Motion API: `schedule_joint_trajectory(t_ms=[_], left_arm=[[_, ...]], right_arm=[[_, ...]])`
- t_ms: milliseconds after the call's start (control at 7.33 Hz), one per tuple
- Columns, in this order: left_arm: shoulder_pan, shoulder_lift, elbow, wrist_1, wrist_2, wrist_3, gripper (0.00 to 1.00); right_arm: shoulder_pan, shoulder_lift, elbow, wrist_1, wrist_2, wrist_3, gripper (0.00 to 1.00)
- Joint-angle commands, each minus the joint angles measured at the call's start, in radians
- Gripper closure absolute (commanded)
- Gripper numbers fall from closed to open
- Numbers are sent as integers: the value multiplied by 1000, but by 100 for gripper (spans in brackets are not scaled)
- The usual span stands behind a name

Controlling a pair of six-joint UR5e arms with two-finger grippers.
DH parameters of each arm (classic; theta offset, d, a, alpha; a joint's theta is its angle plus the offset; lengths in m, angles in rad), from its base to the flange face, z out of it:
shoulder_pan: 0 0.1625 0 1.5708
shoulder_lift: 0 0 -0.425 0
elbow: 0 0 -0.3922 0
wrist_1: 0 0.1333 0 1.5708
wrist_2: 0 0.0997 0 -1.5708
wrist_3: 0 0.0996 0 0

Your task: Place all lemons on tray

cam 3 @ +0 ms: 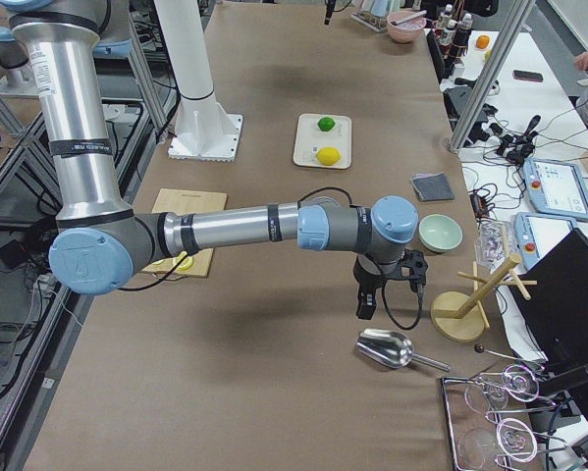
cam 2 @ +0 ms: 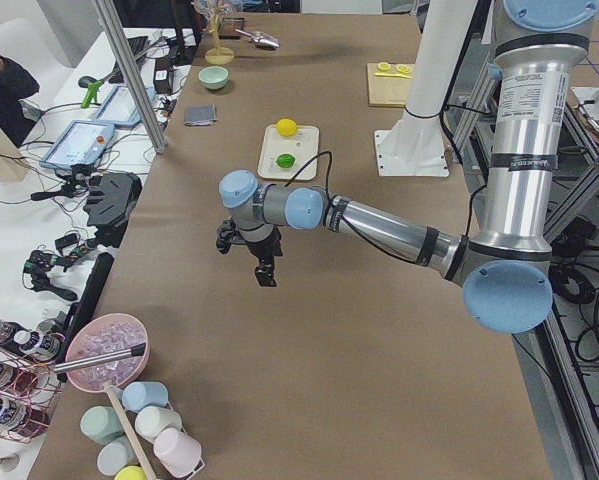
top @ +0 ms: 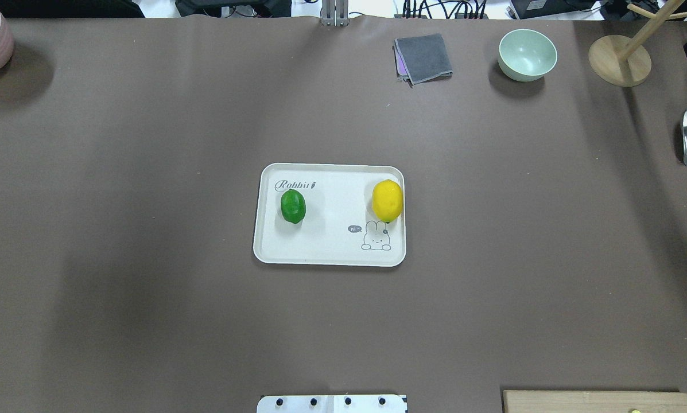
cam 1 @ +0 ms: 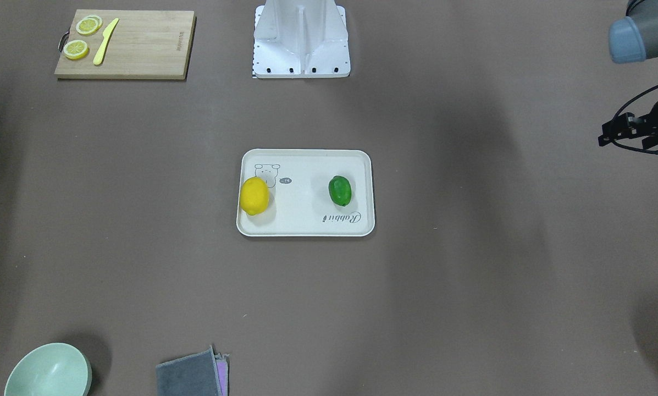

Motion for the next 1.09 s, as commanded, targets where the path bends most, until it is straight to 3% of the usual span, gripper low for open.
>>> schedule_joint_trajectory(t_ms=[0, 409, 545, 955], left_arm=[[-129, 26, -9, 61, 5, 31, 1], [-250, 163, -32, 61, 23, 230, 1], [-267, 196, -30, 63, 113, 314, 1], [-269, 201, 10, 56, 126, 321, 1]], right_arm=[[8, -5, -9, 20, -1, 2, 2], [28, -35, -37, 89, -4, -1, 2], [58, -67, -38, 143, -7, 0, 2], [80, -169, 41, 145, -12, 0, 2]])
